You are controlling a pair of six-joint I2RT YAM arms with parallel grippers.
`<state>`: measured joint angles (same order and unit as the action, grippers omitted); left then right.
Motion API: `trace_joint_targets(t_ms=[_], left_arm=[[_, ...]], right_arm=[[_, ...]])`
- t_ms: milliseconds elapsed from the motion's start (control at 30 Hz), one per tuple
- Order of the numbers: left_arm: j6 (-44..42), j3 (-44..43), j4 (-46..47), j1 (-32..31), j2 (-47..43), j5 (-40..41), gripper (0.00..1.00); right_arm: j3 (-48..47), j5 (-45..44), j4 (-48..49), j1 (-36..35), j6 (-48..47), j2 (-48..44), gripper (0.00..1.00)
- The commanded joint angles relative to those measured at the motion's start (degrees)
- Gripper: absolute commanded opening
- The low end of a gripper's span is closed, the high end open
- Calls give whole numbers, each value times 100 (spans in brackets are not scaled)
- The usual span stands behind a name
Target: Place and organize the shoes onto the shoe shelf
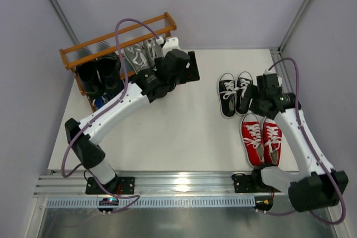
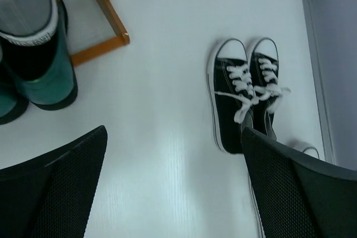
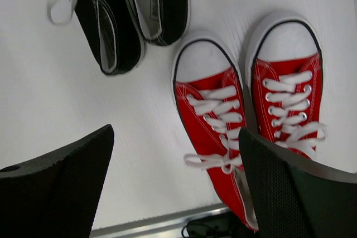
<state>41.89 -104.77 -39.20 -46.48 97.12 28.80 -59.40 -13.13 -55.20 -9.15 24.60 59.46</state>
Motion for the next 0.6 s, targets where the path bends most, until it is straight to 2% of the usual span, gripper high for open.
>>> trace_joint_targets(t_ms=[0,133,167,267,400,567], left_arm=[[-68,884,193,-387,-823,-357,100],[214,1915,316,-739,-1581,-331,100],[241,2064,282,-827,-1730,-244,100],[407,2636,194,-872,-2240,-147,100],[566,3076,-8,-872,-2768,-59,100],[715,3419,-298,-880,-3365,91,100]], right_arm=[[-668,310,843,194,20,925,92],[-1626,635,845,203,-271,2216,92],[-2019,740,705,203,-315,2776,92],[-2531,1083,563,194,-535,3717,94],[-2744,1242,571,194,-798,4580,96],[-2604,540,659,194,-790,4987,95]])
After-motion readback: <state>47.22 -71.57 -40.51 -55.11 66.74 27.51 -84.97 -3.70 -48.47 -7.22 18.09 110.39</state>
